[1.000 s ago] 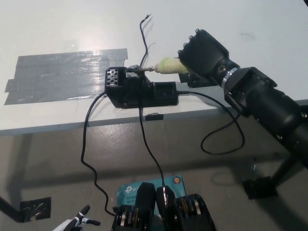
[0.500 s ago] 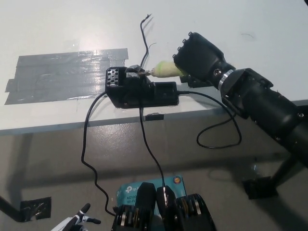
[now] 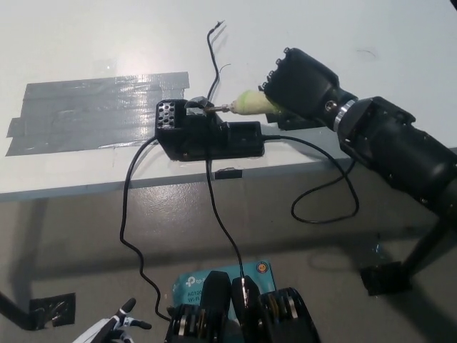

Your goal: The robot uses its right hand to grab and lift the soldering gun kept on the middle of the table and puts it in its base

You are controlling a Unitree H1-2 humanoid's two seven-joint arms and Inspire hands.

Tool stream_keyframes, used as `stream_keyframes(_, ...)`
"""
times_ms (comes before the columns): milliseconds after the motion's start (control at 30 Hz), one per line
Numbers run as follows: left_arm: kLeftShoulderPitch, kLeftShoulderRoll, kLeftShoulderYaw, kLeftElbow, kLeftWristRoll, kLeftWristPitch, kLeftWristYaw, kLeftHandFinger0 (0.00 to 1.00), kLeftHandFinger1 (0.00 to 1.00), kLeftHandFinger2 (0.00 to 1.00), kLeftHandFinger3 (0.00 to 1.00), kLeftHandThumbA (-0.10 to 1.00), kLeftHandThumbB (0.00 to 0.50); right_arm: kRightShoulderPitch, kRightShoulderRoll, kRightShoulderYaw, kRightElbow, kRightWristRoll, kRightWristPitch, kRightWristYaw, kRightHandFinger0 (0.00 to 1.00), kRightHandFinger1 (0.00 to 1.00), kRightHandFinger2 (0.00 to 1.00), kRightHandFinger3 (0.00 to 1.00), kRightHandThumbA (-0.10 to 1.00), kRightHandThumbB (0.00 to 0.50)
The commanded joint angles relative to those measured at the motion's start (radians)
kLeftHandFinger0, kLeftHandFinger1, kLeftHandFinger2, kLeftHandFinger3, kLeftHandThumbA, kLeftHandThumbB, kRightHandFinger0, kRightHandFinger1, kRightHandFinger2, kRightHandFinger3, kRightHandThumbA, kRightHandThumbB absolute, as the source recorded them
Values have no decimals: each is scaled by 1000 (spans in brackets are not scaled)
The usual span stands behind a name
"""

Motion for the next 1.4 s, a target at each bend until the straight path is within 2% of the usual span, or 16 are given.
stream_keyframes(0,-7,15,-2,-37,0,10,-10,0,52,295,642,1000,500,-77,-4,26,10,-58,2,-55,0,0,52,18,125,161)
stream_keyframes(100,-7,15,-5,-38,8,8,-3,0,47,288,646,1000,500,-84,0,35,13,-57,-2,-48,0,0,64,8,174,131)
stream_keyframes(167,-5,16,-4,-45,5,11,-5,0,58,301,642,1000,500,-84,8,33,20,-43,-12,-67,0,0,59,0,180,145)
stream_keyframes(267,-8,17,-11,-44,15,7,-3,0,0,311,668,1000,500,-77,16,31,44,-37,-13,-119,0,0,17,0,258,131)
stream_keyframes(333,-9,17,-10,-44,14,15,-2,0,0,303,665,1000,500,-76,22,22,53,-19,-24,-119,0,0,17,0,170,132)
stream_keyframes(367,-10,18,-9,-45,14,11,-1,0,16,322,670,1000,500,-76,27,23,57,-17,-25,-111,0,0,23,0,49,167)
stream_keyframes(433,-10,17,-9,-49,10,15,-5,0,33,308,665,1000,500,-65,28,15,40,-10,-13,-88,0,0,54,43,47,134)
stream_keyframes(500,-10,17,-8,-50,9,13,-5,0,46,312,658,1000,500,-58,31,16,38,-16,0,-92,0,0,48,26,34,142)
stream_keyframes(567,-9,10,-5,-50,7,27,-1,0,51,309,647,1000,500,-46,33,11,31,-9,3,-87,0,0,53,113,-7,167)
stream_keyframes(633,-8,10,-10,-48,13,24,0,0,33,317,675,1000,500,-41,38,2,25,4,1,-75,0,0,43,164,-5,148)
stream_keyframes(667,-8,10,-9,-48,13,25,0,0,31,317,676,1000,500,-41,38,1,24,3,2,-74,0,0,37,158,-4,147)
stream_keyframes(700,-9,8,-10,-45,14,22,1,0,34,313,668,1000,500,-41,44,-4,29,8,2,-73,0,0,19,47,-23,128)
stream_keyframes(800,-9,9,-10,-46,14,20,-1,0,25,324,658,1000,500,-47,60,-19,29,24,4,-42,0,0,30,61,-57,87)
stream_keyframes(1000,-7,11,-19,-50,22,8,-5,0,47,323,658,1000,500,-48,82,-30,16,22,23,-25,0,0,7,0,-89,130)
stream_keyframes(1233,-7,10,-24,-50,25,14,-2,0,68,327,686,1000,500,-52,96,-25,8,12,38,22,0,0,23,32,-52,107)
stream_keyframes(1367,-3,12,-29,-57,24,19,-7,0,87,346,673,1000,500,-55,104,-16,19,11,25,16,0,0,15,0,-85,164)
